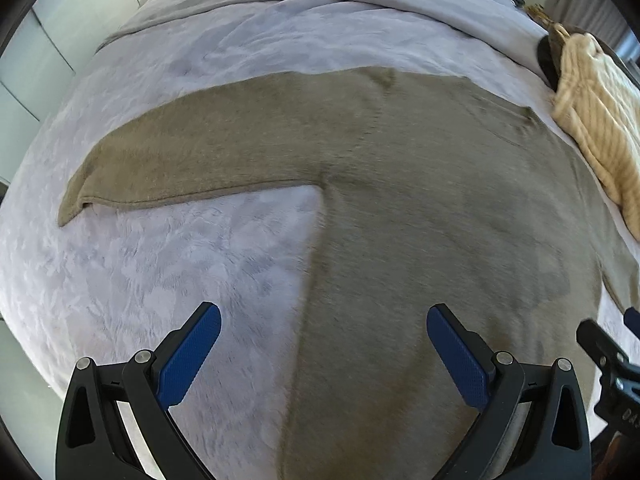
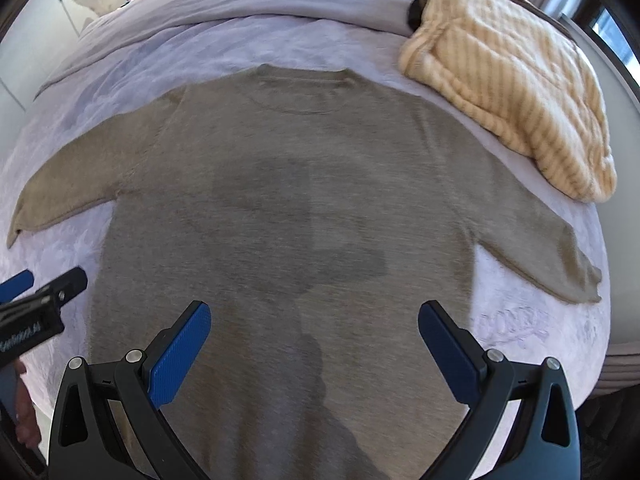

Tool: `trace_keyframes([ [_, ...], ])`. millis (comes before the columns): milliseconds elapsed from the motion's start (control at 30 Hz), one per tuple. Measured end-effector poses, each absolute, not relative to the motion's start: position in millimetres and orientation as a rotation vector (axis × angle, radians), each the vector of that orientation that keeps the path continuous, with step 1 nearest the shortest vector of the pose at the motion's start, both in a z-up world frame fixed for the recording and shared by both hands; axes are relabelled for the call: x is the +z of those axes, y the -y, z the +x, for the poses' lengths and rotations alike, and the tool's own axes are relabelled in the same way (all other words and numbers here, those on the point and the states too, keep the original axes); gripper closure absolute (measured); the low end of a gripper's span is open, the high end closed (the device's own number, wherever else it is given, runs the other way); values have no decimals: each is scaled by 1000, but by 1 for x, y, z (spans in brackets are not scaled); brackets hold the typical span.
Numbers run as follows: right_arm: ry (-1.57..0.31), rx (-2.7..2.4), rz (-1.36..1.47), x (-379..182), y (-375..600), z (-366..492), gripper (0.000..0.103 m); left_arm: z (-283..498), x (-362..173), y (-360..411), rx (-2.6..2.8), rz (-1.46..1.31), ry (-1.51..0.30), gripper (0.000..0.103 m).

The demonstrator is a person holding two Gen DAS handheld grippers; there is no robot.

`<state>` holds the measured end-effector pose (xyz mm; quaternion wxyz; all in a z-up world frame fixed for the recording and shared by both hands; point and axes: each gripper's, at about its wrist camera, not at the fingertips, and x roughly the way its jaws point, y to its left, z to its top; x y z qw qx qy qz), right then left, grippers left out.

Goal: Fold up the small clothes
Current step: 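Reach to the sweater sleeve cuff and grasp it with the left tool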

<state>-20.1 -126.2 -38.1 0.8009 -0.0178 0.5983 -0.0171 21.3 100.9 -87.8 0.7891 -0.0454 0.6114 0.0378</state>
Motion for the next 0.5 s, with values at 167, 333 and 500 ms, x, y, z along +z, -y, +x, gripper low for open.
trace_keyframes([
  [167, -1298, 32, -46, -60, 97, -14, 0, 37, -106, -159, 96, -219, -1243, 0],
  [333, -1310, 113, -50, -79, 59, -10, 0, 57, -125, -248, 277, -282, -1162, 0],
  [500, -1329, 177, -55, -97, 27, -7, 0, 62, -145, -331, 378, -427, -1075, 0],
])
